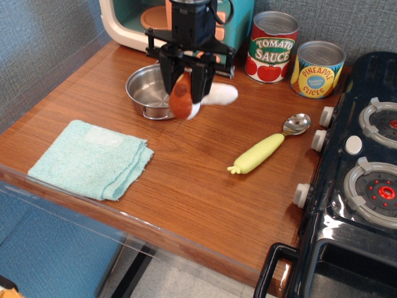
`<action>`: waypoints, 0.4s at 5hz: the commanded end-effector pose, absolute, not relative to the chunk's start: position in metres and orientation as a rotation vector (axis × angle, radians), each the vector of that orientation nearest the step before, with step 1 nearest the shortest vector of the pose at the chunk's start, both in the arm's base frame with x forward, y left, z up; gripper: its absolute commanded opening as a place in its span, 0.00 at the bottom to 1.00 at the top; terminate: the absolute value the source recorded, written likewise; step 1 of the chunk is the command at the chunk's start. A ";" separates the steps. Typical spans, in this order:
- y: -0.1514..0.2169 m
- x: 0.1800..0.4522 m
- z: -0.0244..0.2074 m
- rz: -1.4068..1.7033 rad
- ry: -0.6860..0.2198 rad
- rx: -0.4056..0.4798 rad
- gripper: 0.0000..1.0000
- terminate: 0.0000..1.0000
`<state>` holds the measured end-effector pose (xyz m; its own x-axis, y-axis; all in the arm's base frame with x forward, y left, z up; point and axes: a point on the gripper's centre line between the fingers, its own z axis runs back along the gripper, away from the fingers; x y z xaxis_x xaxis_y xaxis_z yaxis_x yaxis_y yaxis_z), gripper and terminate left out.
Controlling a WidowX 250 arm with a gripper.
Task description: Place mushroom in pot sideways.
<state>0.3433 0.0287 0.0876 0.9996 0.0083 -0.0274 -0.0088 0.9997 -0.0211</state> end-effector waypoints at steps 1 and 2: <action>0.069 0.365 0.101 0.102 -0.098 0.054 0.00 0.00; 0.084 0.375 0.107 0.123 -0.165 0.095 0.00 0.00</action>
